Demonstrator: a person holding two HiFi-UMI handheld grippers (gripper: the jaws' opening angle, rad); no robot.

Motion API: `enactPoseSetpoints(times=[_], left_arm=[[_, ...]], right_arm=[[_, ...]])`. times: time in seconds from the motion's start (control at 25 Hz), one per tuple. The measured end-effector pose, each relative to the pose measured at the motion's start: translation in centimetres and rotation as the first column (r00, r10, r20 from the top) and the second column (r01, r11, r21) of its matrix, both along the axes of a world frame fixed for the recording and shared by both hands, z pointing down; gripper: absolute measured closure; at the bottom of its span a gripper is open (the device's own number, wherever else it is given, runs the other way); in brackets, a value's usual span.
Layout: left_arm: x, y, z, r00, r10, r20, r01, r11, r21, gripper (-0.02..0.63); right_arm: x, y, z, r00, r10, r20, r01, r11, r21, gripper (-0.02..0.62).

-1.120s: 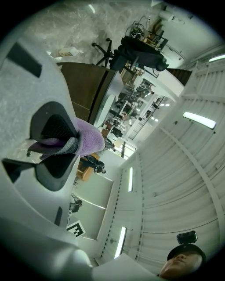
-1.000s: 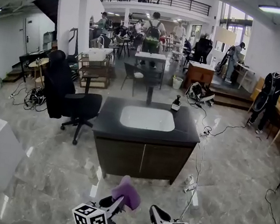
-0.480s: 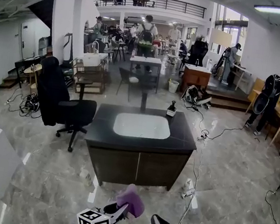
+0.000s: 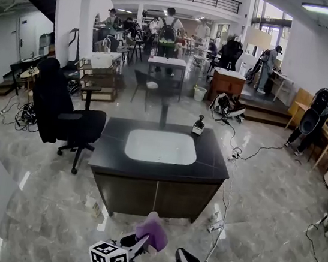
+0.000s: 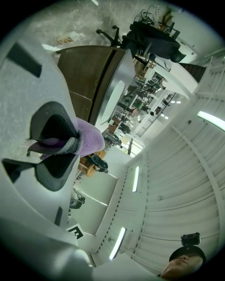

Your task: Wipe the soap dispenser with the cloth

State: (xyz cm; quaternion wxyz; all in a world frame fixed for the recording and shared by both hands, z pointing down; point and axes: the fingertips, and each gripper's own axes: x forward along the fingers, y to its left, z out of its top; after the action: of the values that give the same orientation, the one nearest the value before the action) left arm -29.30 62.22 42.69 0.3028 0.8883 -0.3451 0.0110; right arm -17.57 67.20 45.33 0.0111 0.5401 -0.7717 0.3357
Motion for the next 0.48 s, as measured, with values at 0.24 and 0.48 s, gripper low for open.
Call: enactPoseSetpoints(times=[0.24,0.48], left_arm=[[0.1,-5.2,0.7,1.0,0.014,0.004,-0.014,1.0,-0.001,0.541],[-0.6,-10.3,1.6,1.0,0.017,0.001,-0.017,1.0,-0.019,0.541]], right_arm=[[-0.2,-5.7,0.8,1.0,0.005,0.008,-0.005,1.0,-0.013,0.591],[-1.2,-10.8,1.3,1.0,-0.018,-0.019,0.018,1.0,-0.019,0.591]])
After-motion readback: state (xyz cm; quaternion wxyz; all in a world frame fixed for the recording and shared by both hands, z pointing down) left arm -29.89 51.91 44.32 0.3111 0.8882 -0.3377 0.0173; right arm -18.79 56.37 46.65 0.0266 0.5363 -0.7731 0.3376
